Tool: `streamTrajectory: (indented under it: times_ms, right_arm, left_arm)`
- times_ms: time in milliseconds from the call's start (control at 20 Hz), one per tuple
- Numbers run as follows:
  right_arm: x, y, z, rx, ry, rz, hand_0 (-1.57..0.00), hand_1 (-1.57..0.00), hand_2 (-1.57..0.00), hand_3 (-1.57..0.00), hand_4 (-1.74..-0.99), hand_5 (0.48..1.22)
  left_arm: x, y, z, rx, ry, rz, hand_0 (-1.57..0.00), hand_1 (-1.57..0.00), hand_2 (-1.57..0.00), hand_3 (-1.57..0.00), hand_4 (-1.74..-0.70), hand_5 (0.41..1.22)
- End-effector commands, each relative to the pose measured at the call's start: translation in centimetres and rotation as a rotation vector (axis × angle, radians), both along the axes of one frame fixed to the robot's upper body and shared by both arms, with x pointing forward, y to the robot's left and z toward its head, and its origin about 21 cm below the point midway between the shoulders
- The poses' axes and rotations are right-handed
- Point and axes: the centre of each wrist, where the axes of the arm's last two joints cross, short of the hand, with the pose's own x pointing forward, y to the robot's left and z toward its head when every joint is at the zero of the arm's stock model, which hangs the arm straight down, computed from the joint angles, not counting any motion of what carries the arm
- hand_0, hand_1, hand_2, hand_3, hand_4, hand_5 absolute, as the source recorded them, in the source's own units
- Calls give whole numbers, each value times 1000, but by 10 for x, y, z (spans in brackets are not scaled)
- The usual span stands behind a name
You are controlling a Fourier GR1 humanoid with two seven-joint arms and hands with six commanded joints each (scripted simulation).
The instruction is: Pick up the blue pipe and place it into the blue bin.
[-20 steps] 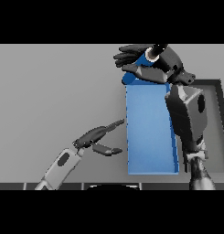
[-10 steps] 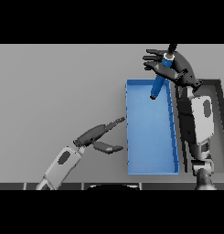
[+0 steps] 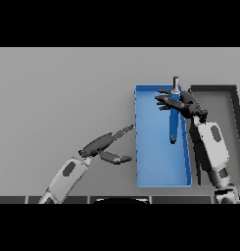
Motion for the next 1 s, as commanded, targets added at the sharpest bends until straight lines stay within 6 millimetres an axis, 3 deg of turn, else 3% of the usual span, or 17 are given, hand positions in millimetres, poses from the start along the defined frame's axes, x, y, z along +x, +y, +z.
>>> streamTrajectory:
  times_ms: [0, 50, 100, 200, 300, 350, 500, 650, 850, 950]
  right_arm:
    - [-1, 0, -9, -26, 46, 0, -1571, -1571, -1571, -1330, -1599, 1110]
    - [0, -1, -17, -52, 101, -15, -1563, -1459, -1393, -1122, -1547, 1133]
    - [-1, 0, -23, -57, 149, -17, -1306, -1167, -1114, -897, -1503, 1150]
    - [2, 3, -32, -78, 250, -21, -836, -746, -712, -574, -1392, 1176]
    - [2, 5, -32, -118, 280, 29, -534, -477, -456, -367, -1285, 1141]
    - [3, 7, -29, -157, 287, 54, -427, -382, -364, -293, -1242, 1081]
    - [-5, 13, -31, -300, 253, 115, -218, -195, -186, -150, -1165, 924]
    - [-7, 13, -41, -377, 201, 142, -111, -99, -95, -76, -1125, 821]
    - [-1, 12, -41, -418, 191, 109, -45, -40, -38, -31, -1124, 717]
    - [0, 12, -43, -385, 177, 108, -28, -25, -24, -19, -1120, 702]
  left_arm:
    - [-1, 1, 0, -7, -1, -5, 1, 1, 1, 1, -885, 457]
    - [-3, 2, 0, -9, 1, -8, 1, 1, 1, 1, -886, 455]
    - [-2, 0, 0, -5, -1, -2, 1, 1, 1, 1, -886, 453]
    - [-1, 0, 1, 3, -7, -5, 1, 1, 1, 1, -885, 453]
    - [-1, -1, 1, -7, 1, -1, 1, 1, 1, 1, -888, 453]
    - [-3, 3, 0, -8, 5, -6, 1, 1, 1, 1, -889, 453]
    - [-2, 2, -3, 2, 6, -6, 1, 1, 1, 1, -895, 453]
    - [-2, 2, 0, -10, -4, -3, 1, 1, 1, 1, -899, 450]
    - [-1, -2, -1, -10, 10, -4, 1, 1, 1, 1, -912, 458]
    - [0, -1, -1, -11, 12, 1, 1, 1, 1, 1, -914, 460]
